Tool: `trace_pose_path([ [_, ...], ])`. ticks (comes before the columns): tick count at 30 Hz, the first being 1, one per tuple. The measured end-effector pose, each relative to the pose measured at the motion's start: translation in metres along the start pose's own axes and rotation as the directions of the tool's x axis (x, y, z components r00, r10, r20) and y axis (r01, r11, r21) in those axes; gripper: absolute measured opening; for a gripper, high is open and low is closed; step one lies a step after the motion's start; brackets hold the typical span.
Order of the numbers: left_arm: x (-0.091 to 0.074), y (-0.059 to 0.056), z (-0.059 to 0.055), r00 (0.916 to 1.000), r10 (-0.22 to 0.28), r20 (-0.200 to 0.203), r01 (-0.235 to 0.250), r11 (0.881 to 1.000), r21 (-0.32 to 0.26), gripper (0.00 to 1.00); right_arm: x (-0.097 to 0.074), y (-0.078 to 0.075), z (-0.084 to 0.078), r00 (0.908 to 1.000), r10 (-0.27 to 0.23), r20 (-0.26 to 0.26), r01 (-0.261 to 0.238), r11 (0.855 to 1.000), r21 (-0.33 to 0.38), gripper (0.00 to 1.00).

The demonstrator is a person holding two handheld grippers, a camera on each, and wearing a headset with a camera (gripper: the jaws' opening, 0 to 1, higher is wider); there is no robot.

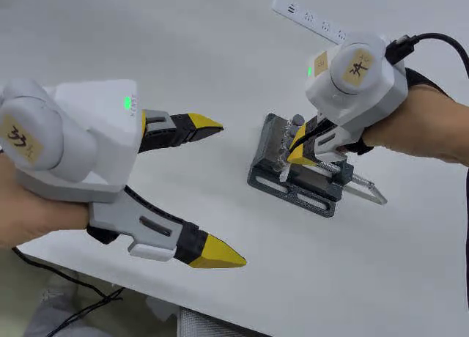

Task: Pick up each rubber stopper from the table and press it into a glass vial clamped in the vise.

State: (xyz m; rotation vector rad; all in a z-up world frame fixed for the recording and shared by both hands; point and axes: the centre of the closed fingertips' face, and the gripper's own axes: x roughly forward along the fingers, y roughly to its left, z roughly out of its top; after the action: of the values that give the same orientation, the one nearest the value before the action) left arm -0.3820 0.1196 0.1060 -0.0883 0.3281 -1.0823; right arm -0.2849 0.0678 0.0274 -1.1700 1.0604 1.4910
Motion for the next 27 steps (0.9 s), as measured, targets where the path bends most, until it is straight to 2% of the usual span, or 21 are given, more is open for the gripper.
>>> trace_pose_path([
  [6,0.0008,0.0012,0.0012,1.0,-0.001,0.007,0.001,1.0,-0.001,0.94,0.0007,0.0001,0.0013,0.9997,-0.022,-0.013,0.022,1.0,-0.013,0.01],
  [8,0.0005,0.0014,0.0015,1.0,0.0,0.009,0.0,1.0,-0.003,0.94,0.0012,0.0017,0.0016,0.9993,-0.031,-0.022,0.03,0.999,-0.037,0.0],
  [12,-0.0008,0.0012,0.0008,1.0,0.003,0.008,-0.003,1.0,-0.002,0.94,0.0014,-0.0003,0.0012,0.9995,-0.022,-0.023,0.021,1.0,-0.016,0.0],
  [14,-0.0013,0.0008,0.0004,1.0,0.004,0.007,-0.004,1.0,-0.005,0.94,0.0017,0.0011,0.0011,0.9992,-0.029,-0.028,0.027,0.999,-0.045,0.0],
  [19,-0.0008,0.0,-0.0009,1.0,0.001,0.004,-0.001,1.0,-0.003,0.94,0.0025,-0.0004,0.002,0.9986,-0.039,-0.035,0.037,0.999,-0.039,0.0],
  [22,-0.0003,-0.0004,-0.0008,1.0,0.002,0.005,-0.002,1.0,0.0,0.94,0.0031,-0.0004,0.0026,0.9971,-0.057,-0.05,0.053,0.996,-0.067,0.0],
  [24,0.0001,-0.0013,-0.0025,1.0,0.002,-0.003,-0.002,1.0,-0.001,0.94,0.0028,-0.0003,0.0022,0.9971,-0.054,-0.054,0.051,0.997,-0.057,0.0],
  [25,0.0001,-0.0039,-0.0031,1.0,-0.002,-0.01,0.002,1.0,0.005,0.94,0.002,-0.0007,0.0019,0.9971,-0.053,-0.054,0.049,0.996,-0.076,0.0],
  [26,-0.0002,-0.0054,-0.0031,0.9999,-0.004,-0.013,0.004,1.0,0.008,0.94,0.0013,-0.0018,0.0017,0.9976,-0.051,-0.047,0.049,0.997,-0.057,0.01],
  [27,-0.0007,-0.0061,-0.0033,0.9999,-0.004,-0.015,0.004,1.0,0.009,0.94,0.0013,-0.0007,0.0018,0.9979,-0.053,-0.037,0.053,0.999,0.003,0.01],
])
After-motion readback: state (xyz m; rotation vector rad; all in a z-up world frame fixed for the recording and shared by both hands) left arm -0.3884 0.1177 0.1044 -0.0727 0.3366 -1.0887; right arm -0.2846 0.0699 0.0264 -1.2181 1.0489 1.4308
